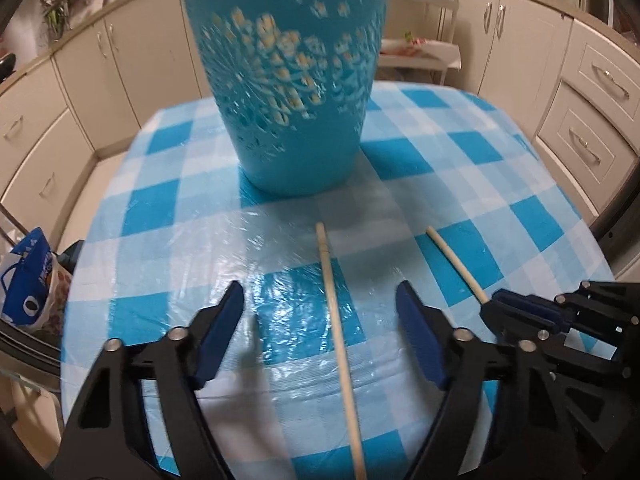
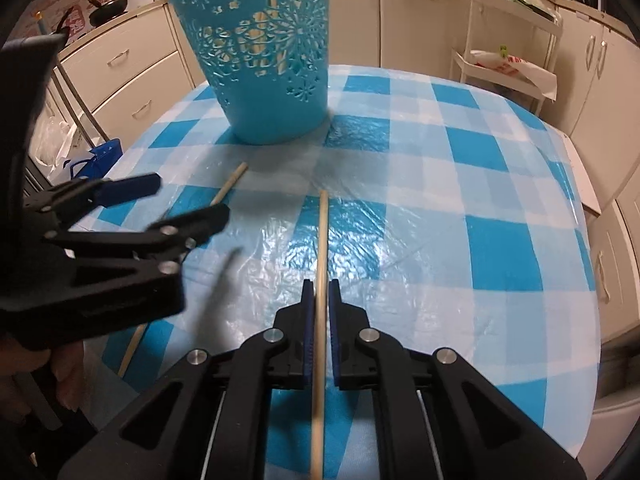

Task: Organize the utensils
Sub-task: 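Grasp a wooden stick with the right tool while the left tool grasps the other, then lift the left tool's stick over the teal cup and release it inside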

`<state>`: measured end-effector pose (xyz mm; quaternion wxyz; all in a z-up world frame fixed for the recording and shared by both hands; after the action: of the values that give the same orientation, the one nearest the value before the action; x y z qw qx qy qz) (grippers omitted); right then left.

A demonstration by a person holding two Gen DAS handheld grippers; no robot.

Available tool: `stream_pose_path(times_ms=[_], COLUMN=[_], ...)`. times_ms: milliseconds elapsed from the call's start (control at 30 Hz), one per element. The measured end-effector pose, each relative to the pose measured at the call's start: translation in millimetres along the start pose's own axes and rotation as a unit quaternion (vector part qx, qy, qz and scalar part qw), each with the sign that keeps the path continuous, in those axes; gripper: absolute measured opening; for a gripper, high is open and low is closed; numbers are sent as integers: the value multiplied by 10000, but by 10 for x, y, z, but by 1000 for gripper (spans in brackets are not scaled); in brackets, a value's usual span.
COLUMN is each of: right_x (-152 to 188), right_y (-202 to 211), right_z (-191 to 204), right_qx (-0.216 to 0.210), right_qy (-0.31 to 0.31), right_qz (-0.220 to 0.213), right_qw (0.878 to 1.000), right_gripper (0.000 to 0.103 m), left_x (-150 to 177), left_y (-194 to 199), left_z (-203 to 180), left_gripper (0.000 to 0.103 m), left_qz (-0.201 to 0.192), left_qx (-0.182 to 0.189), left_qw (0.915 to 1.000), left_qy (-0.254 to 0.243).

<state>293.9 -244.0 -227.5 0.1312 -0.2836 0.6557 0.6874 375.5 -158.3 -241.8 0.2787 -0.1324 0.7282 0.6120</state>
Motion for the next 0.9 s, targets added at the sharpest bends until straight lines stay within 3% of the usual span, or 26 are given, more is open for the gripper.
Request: stream_pose_path(times_ms=[133,167,200,267,333,400,533,633,800,900], right_x=[-29,-26,-26,-21,-46,-73,-93,-106,-119,-100], right_y=[-25,-23,-22,-15,22,55,64,73,77,69], right_z=[29,18,-2,-77,-175,-271,-399,-427,-392,-392], right_qx=[57,6,-73,-432,-954,-1311,-1455,-1470,-1454,-1451], right_qy=[181,116,-2,-543,-1246,-1768,-2235,-2322,-2249,-2212], right_qz=[-71,-91,-117,-221,-518,-828,-1047,-1088,-1085,-1099], right_qw=[9998,9999,9999,9973,9863,9719,9581,9553,9573,9581], right_gripper=[6,6,6,6,6,6,6,6,6,6], left_x=[33,22,14,-4,-22,-83,-316,-745,-1583,-2034], left_y=[-100,-102,-110,-94,3,284,963,1514,2031,2067], left_z=[-53,-64,-73,-65,-69,-114,-253,-266,-199,-176], left_gripper=[33,13,5,5,5,5,5,5,5,5], left_qz=[108,146,233,280,143,-236,-1177,-2066,-3273,-3760], left_qx=[160,219,341,570,791,1268,2024,2372,2411,2274], left_qw=[9998,9996,9991,9979,9966,9914,9722,9492,9128,8961], left_qy=[-104,-98,-28,128,191,236,76,107,386,624])
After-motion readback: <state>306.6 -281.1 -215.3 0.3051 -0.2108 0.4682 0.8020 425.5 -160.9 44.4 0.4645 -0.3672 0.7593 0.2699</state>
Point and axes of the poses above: each gripper's, at about its wrist camera, not at the fingertips, and y roughly against the way its jaws point, z to its left, x to its underside, the point moved 10 cm from there along -y, roughly the way its jaws point, and after that the axes turned 11 degrees about y, right-handed, at the moved point
